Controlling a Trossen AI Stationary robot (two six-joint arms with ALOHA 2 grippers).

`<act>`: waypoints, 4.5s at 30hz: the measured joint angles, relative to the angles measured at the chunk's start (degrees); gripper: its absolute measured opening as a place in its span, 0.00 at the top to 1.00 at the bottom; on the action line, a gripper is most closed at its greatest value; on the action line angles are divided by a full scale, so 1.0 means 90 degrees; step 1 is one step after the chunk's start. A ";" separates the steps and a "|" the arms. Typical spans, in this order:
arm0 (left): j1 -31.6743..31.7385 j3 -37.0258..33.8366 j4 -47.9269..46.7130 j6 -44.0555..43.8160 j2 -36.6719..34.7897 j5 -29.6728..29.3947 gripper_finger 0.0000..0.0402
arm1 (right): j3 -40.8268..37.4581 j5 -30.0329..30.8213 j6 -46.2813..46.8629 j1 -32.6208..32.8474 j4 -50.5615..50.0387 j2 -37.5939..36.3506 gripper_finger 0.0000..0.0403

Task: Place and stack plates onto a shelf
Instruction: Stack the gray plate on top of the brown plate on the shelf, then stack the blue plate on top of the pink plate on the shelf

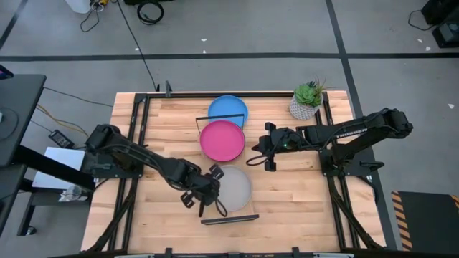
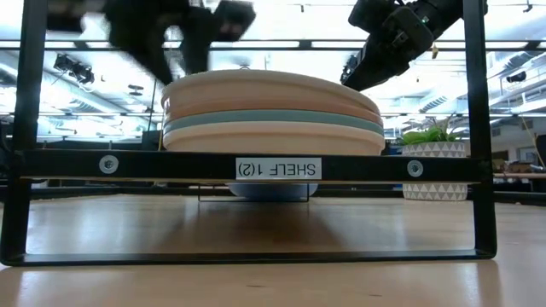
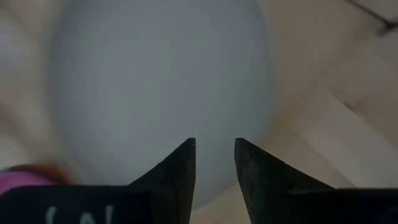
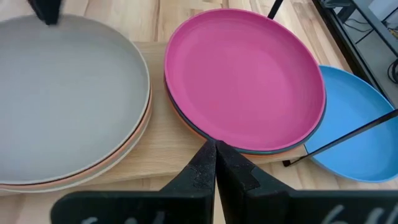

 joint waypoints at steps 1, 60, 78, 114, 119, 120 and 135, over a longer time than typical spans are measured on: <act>-0.0008 -0.0126 0.0068 -0.0006 0.0063 0.0067 0.71 | 0.0000 -0.0003 0.0001 0.0006 0.0002 0.0000 0.96; 0.1182 -0.4413 0.4247 -0.0473 -0.4698 -0.3348 0.71 | -0.0080 -0.1716 -0.0922 -0.4234 0.2577 0.2572 0.70; 0.1239 -0.4418 0.2834 -0.2941 -0.5299 -0.3506 0.71 | 0.1545 -0.2048 -0.0074 -0.4775 0.1597 0.4284 0.47; 0.0980 -0.4415 0.3368 -0.3097 -0.5335 -0.3276 0.71 | 0.2774 -0.1326 0.0526 -0.5159 -0.0878 0.0989 0.97; 0.0971 -0.4413 0.3425 -0.3213 -0.5335 -0.3268 0.71 | 0.3493 -0.1923 0.0579 -0.4762 -0.1756 0.0646 0.97; 0.0971 -0.4413 0.3399 -0.3293 -0.5335 -0.3268 0.71 | 0.3547 -0.2126 0.0570 -0.4619 -0.1902 0.0610 0.97; 0.0864 -0.4413 0.3263 -0.3347 -0.5333 -0.2889 0.71 | 0.3585 -0.2337 0.0867 -0.1715 -0.3379 0.0923 0.97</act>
